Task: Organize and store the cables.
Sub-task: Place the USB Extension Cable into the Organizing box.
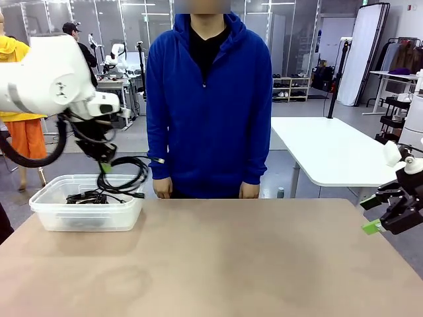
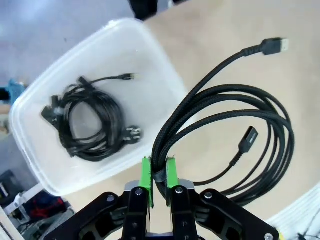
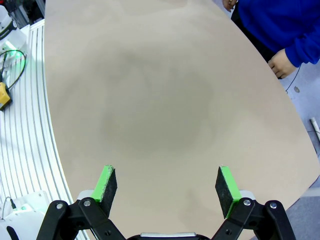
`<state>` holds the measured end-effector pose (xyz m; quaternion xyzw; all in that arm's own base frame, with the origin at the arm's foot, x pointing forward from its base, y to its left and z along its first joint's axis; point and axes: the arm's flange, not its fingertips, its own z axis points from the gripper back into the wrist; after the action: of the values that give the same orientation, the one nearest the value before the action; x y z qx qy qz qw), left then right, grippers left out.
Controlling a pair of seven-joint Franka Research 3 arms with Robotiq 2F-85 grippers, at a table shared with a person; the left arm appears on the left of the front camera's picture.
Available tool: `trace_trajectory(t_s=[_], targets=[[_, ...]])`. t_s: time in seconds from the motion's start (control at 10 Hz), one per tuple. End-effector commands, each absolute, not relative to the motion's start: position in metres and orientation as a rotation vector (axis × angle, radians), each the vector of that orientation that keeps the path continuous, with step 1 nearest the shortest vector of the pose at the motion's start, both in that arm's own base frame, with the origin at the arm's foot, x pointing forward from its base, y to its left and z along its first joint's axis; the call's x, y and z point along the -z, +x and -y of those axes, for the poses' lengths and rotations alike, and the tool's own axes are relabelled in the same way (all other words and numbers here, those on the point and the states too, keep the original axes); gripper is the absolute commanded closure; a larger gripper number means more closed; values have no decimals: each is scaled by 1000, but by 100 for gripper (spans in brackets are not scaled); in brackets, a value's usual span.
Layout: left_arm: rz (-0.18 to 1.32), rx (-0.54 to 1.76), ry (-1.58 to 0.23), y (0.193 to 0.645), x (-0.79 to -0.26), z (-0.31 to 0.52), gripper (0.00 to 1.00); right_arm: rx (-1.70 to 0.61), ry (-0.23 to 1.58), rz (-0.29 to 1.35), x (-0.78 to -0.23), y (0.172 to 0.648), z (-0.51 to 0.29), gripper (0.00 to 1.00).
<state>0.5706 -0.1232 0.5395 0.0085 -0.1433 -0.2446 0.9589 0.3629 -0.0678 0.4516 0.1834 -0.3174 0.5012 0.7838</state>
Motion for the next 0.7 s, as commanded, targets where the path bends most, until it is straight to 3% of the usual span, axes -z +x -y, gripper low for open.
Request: trace_trajectory(t_s=[0.0, 0.2, 0.6], targets=[[282, 398, -5, 586, -552, 95, 86, -1090, 405, 694, -451, 363, 69, 0], [337, 344, 2, 585, -561, 75, 86, -1090, 405, 694, -451, 363, 69, 0], [313, 376, 24, 588, -554, 65, 86, -1090, 405, 694, -451, 363, 69, 0]])
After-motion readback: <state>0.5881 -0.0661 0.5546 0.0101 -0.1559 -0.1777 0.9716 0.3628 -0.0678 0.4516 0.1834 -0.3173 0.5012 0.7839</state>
